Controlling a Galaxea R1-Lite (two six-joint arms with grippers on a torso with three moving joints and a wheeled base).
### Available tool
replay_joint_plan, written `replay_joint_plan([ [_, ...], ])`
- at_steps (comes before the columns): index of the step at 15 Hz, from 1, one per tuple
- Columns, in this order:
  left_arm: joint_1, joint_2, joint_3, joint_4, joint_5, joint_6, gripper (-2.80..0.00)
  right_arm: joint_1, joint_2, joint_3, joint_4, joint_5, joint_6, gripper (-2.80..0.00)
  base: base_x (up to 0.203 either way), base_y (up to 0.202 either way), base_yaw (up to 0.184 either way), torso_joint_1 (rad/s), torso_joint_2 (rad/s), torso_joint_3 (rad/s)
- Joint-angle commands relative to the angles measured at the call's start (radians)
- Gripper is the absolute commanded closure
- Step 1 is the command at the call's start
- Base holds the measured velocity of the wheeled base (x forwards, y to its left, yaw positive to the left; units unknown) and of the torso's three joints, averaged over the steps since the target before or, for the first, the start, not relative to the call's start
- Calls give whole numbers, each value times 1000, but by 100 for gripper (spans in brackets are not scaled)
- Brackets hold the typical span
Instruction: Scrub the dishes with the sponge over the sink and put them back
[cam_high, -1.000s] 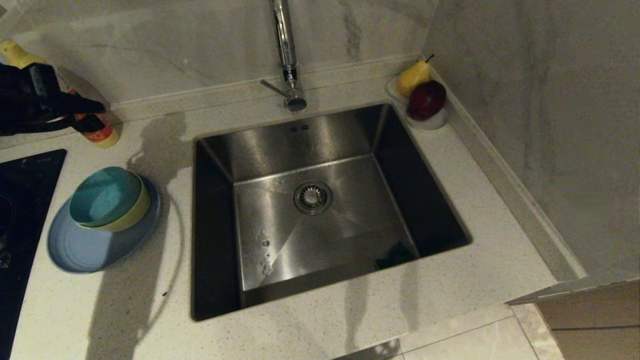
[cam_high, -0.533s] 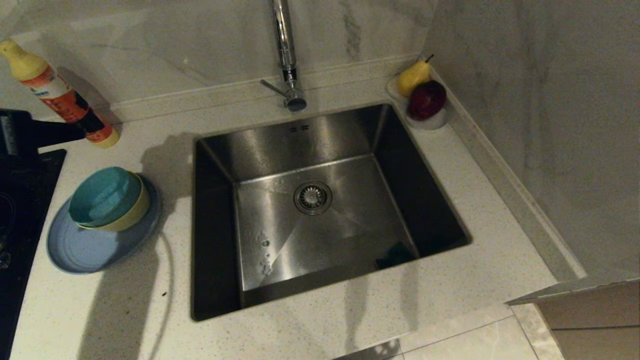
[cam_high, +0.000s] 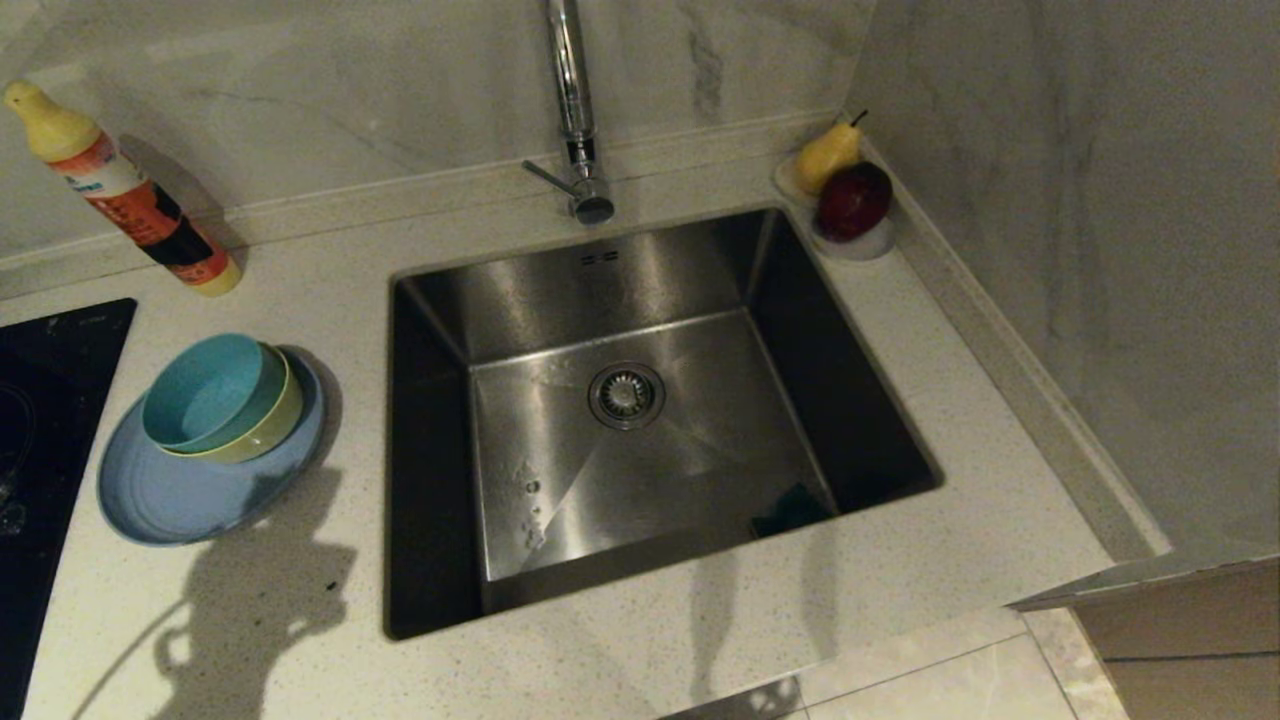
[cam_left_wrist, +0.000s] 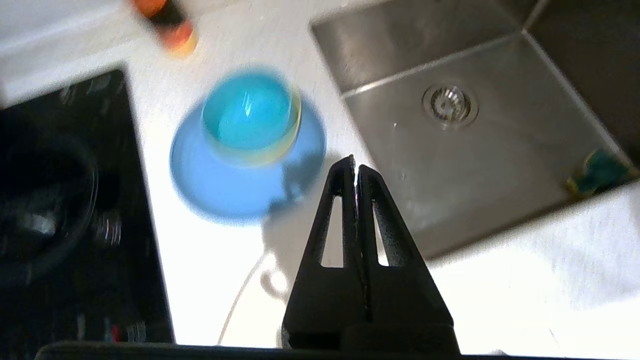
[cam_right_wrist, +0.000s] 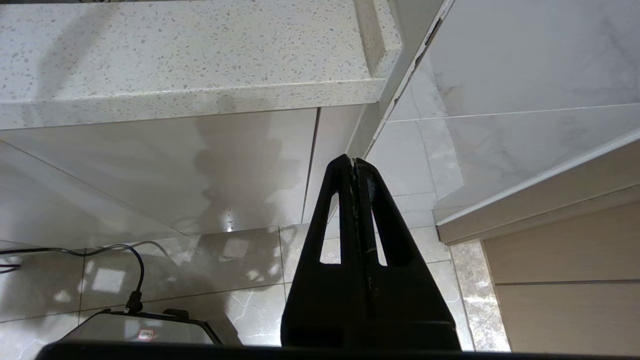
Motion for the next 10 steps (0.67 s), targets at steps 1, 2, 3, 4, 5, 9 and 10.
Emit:
replay_joint_plan([
  [1,-21,-299,175,2,43,-34,0,0,0,0,0,0,-1,0,0,0,0,0,0,0],
  [2,-22,-364,228,5,52,-47,0,0,0,0,0,0,-1,0,0,0,0,0,0,0],
  [3,-22,-411,317,3,60,-50,0,0,0,0,0,0,-1,0,0,0,0,0,0,0],
  [4,-22,-429,413,-16,76,-51,0,0,0,0,0,0,-1,0,0,0,0,0,0,0],
  [5,-22,-437,493,-62,101,-55,0,0,0,0,0,0,-1,0,0,0,0,0,0,0],
  [9,-22,-452,685,-281,64,-72,0,0,0,0,0,0,-1,0,0,0,0,0,0,0],
  [10,-22,-452,685,-285,62,-84,0,0,0,0,0,0,-1,0,0,0,0,0,0,0],
])
